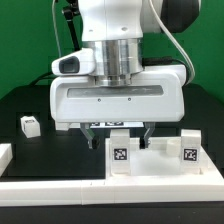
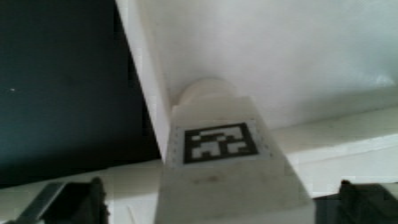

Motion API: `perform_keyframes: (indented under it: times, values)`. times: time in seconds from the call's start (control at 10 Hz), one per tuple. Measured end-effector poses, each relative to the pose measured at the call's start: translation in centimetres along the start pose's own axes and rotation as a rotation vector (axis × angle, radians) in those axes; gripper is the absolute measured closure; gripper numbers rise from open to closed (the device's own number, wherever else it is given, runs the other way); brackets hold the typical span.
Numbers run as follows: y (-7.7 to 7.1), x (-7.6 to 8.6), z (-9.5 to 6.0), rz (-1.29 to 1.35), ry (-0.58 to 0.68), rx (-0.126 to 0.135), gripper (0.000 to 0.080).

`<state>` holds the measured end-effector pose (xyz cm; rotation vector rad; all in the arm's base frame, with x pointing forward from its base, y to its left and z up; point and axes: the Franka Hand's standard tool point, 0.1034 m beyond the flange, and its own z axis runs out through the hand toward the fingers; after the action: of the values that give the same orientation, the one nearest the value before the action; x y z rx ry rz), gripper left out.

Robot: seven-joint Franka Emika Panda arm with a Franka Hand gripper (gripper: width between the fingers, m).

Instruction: Assemble square table

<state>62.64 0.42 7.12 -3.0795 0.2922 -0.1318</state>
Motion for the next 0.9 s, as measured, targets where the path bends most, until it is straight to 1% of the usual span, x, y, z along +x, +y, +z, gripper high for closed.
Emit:
perform_keyframes:
  times: [0.1, 0.2, 0.3, 0.4, 0.5, 0.7, 0.8, 0.9]
  values:
    - [-0.02, -0.03, 0.04, 0.031, -0.001, 0.000, 0.0151]
    - [0.00, -0.03, 0.06, 0.032, -0.001, -0.001, 0.0282]
    - [-0.02, -0.05, 0.08, 0.046, -0.001, 0.000, 0.0282]
    - [-0.08, -0.07, 0.10, 0.142, -0.002, 0.002, 0.0419]
    - [-0.06, -0.07, 0.10, 0.174, -0.002, 0.001, 0.0513]
    - [0.04, -0.07, 0.14, 0.346, -0.004, 0.002, 0.0512]
    - [0.32, -0.07, 0.14, 0.483, -0.010, 0.008, 0.0512]
    - [0.52, -0.06, 0.12, 0.670, -0.021, 0.033, 0.0512]
